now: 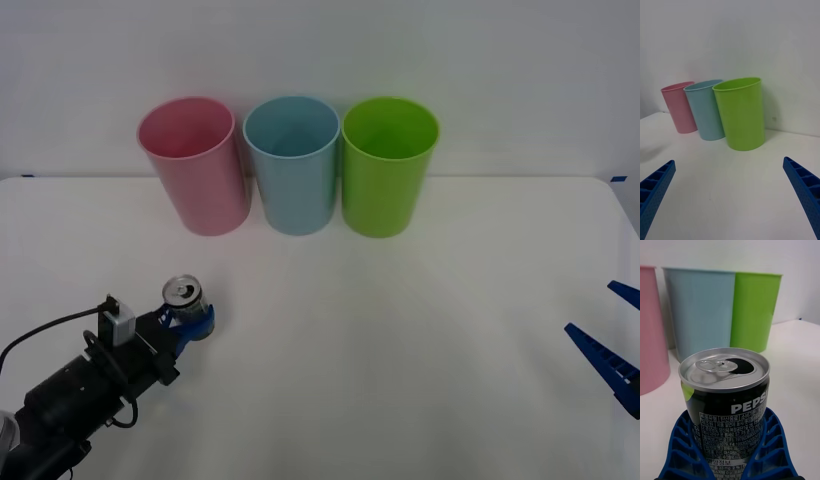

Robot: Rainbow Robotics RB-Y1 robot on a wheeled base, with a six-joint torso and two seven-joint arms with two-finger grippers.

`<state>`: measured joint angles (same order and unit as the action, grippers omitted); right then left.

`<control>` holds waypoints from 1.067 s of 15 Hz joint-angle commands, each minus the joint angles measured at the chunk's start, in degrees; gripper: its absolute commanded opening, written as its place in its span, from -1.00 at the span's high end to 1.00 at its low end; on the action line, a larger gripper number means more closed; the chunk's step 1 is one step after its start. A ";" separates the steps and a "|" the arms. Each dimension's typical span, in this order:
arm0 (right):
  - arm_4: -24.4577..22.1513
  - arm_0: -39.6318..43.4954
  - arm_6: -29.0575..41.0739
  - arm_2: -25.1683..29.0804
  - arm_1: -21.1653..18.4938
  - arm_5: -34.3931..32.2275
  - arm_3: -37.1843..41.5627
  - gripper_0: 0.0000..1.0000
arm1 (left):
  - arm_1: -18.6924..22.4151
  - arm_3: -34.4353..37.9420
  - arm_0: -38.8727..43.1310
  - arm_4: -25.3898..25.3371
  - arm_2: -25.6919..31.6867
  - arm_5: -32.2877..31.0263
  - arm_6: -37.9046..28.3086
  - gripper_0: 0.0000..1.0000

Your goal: Grasp the object on the table and drop it into the matching bin: aluminum can to the light blue bin, PET bottle to the pink bin.

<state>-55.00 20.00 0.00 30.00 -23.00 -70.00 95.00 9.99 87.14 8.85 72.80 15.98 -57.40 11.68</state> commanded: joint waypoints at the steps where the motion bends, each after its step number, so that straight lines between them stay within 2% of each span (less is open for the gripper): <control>1: 0.00 0.00 0.00 0.00 0.00 0.00 0.00 -1.00 | 1.79 4.70 3.28 -5.04 0.55 0.36 -1.66 1.00; 3: 0.00 0.00 0.00 0.00 0.00 0.00 0.00 -1.00 | 2.58 8.13 4.86 -7.85 1.52 1.07 -3.51 1.00; 7: 0.00 0.00 0.00 0.00 0.00 0.00 0.00 -1.00 | 2.84 17.09 6.26 -8.73 4.06 2.65 -11.68 1.00; 11: 0.00 0.00 0.00 0.00 0.00 0.00 0.00 -1.00 | 2.84 24.74 1.17 -3.63 2.39 9.06 -22.67 1.00; 14: 0.00 0.00 0.00 0.00 0.00 0.00 0.00 -1.00 | 3.02 25.44 -5.60 0.94 2.22 9.77 -29.87 1.00; 16: 0.00 0.00 0.00 0.00 0.00 0.00 0.00 -1.00 | 3.19 25.36 -11.14 6.39 1.78 10.56 -35.50 1.00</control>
<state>-55.00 20.00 0.00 30.00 -23.00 -70.00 95.00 13.16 112.60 -0.60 77.19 17.89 -46.99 -22.07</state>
